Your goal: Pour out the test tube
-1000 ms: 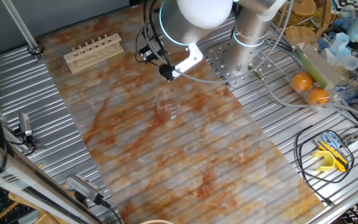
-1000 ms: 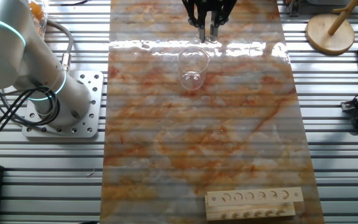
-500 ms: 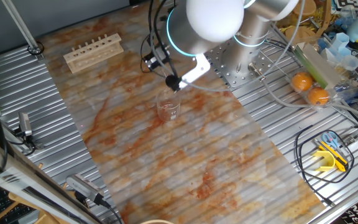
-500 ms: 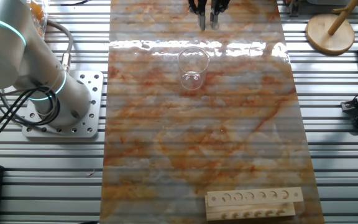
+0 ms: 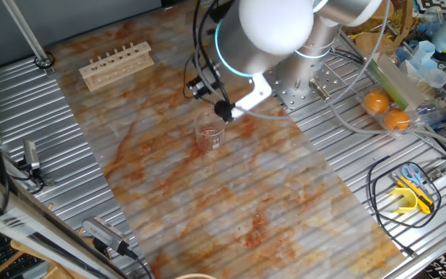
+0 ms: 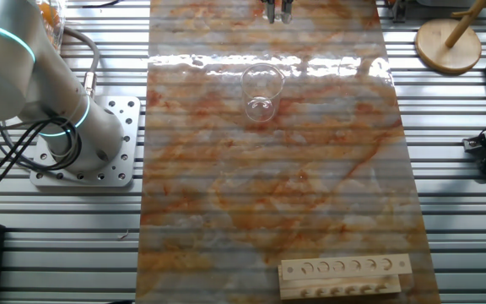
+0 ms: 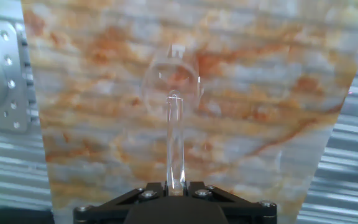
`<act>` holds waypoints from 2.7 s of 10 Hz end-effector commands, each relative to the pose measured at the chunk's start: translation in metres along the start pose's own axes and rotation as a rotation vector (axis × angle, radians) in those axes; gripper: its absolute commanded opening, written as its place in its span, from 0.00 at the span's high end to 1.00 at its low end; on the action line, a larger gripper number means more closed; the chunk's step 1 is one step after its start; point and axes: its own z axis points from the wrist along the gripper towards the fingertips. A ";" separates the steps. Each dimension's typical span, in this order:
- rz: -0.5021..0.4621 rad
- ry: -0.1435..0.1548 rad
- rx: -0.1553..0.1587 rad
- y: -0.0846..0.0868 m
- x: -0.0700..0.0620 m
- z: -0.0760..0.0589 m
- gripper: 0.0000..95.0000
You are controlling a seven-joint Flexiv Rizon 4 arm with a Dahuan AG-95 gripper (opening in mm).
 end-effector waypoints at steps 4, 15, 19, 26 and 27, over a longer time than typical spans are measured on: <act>0.033 -0.043 0.007 0.001 -0.034 0.003 1.00; 0.041 -0.184 0.026 0.000 -0.047 0.032 1.00; 0.042 -0.206 0.035 -0.001 -0.053 0.034 1.00; 0.062 -0.252 0.051 -0.005 -0.069 0.048 1.00; 0.066 -0.264 0.054 -0.005 -0.070 0.050 1.00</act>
